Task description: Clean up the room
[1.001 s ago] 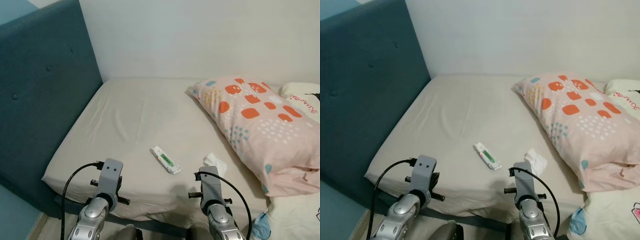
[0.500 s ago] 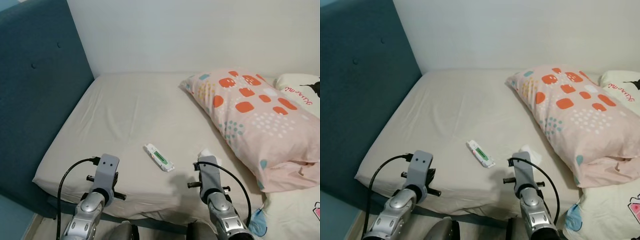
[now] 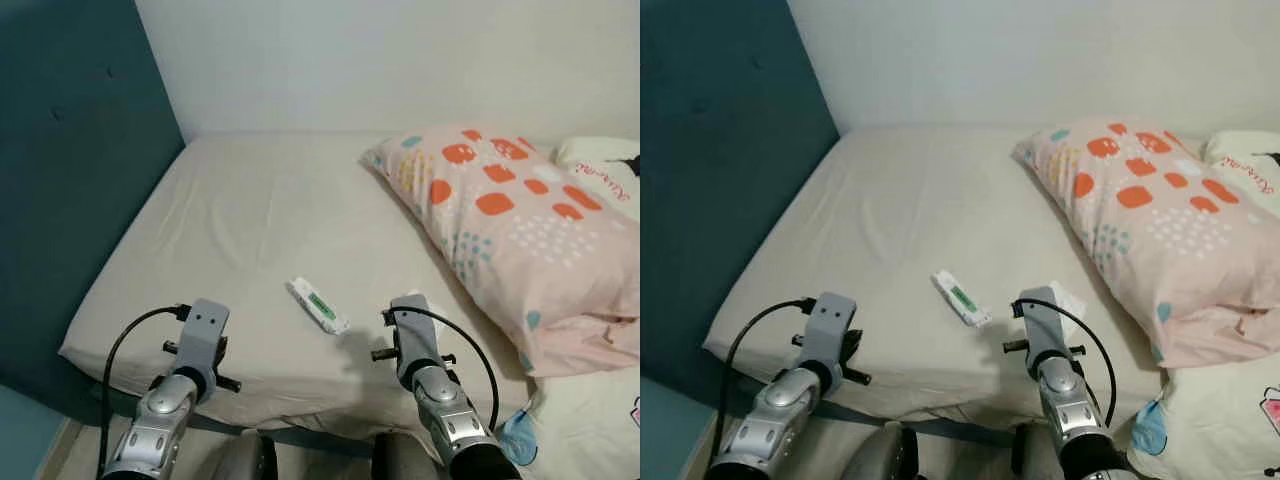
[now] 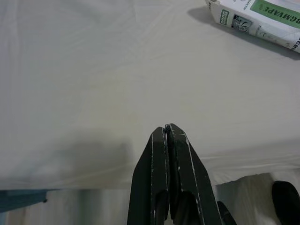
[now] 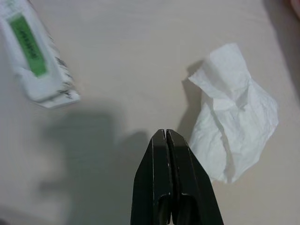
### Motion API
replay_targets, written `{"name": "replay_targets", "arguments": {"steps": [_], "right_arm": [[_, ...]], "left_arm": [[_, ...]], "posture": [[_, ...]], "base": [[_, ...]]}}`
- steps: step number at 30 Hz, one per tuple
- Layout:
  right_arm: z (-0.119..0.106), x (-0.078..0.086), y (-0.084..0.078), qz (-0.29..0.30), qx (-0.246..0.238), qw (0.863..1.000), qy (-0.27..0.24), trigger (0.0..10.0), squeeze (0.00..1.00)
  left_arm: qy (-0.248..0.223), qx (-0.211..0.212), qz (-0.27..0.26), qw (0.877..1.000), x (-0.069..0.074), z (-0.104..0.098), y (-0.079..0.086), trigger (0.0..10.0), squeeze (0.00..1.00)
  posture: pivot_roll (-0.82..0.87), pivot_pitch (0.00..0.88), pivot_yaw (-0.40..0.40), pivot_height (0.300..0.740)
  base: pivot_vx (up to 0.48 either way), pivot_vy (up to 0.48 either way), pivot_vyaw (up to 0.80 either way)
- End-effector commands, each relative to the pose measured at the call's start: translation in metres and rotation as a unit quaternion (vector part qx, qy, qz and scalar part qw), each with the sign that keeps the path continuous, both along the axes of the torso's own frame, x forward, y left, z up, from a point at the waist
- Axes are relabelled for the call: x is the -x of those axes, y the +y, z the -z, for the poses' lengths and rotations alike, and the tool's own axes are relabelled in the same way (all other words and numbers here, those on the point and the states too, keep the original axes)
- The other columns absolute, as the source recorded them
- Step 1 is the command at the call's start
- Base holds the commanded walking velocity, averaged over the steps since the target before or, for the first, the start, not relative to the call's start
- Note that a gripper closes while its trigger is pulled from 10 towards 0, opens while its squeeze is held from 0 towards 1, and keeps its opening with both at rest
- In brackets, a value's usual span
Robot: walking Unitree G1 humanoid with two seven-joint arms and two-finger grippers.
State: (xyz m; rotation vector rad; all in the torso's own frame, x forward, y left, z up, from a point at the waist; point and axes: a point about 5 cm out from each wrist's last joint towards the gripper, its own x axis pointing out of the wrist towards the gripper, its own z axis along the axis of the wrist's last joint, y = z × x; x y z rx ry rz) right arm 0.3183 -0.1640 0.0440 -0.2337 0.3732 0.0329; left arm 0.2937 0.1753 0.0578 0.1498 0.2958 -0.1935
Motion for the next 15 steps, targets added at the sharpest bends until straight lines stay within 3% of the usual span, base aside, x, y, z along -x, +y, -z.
{"name": "replay_targets", "arguments": {"steps": [1, 7, 8, 9, 10, 11, 15], "right_arm": [[0.0, -0.001, 0.0, -0.001, 0.011, 1.0, 0.009, 10.0, 0.0], [-0.014, -0.015, -0.011, 0.024, 0.057, 0.998, 0.007, 10.0, 0.0], [-0.016, -0.017, -0.013, 0.026, 0.062, 0.998, 0.004, 10.0, 0.22], [-0.02, -0.019, -0.015, 0.029, 0.07, 0.997, 0.0, 10.0, 0.78], [-0.02, -0.019, -0.015, 0.029, 0.07, 0.997, 0.0, 10.0, 0.78], [-0.022, -0.021, -0.017, 0.031, 0.078, 0.996, -0.002, 10.0, 1.0], [-0.027, -0.025, -0.021, 0.036, 0.089, 0.995, -0.001, 10.0, 1.0]], "left_arm": [[-0.004, 0.015, 0.01, 1.0, -0.001, -0.006, 0.005, 10.0, 0.0], [-0.034, 0.052, 0.07, 0.996, -0.007, -0.025, 0.004, 10.0, 0.0], [-0.037, 0.057, 0.077, 0.995, -0.008, -0.028, 0.003, 10.0, 0.0], [-0.043, 0.064, 0.089, 0.993, -0.008, -0.032, 0.003, 10.0, 0.0], [-0.043, 0.064, 0.089, 0.993, -0.008, -0.032, 0.003, 10.0, 0.0], [-0.047, 0.07, 0.098, 0.992, -0.009, -0.035, 0.002, 10.0, 0.0], [-0.055, 0.099, 0.131, 0.985, -0.008, -0.044, -0.004, 10.0, 0.0]], "posture": [[0.05, 0.246, 0.015, 0.611], [0.05, 0.241, 0.013, 0.611], [0.05, 0.239, 0.013, 0.611], [0.05, 0.238, 0.012, 0.611], [0.05, 0.238, 0.012, 0.611], [0.05, 0.235, 0.012, 0.611], [0.05, 0.236, 0.01, 0.611]], "base": [[0.0, 0.0, 0.0], [0.0, 0.0, 0.0], [0.0, 0.0, 0.0], [0.0, 0.0, 0.0], [0.0, 0.0, 0.0], [0.0, 0.0, 0.0], [0.0, 0.0, 0.0]]}}
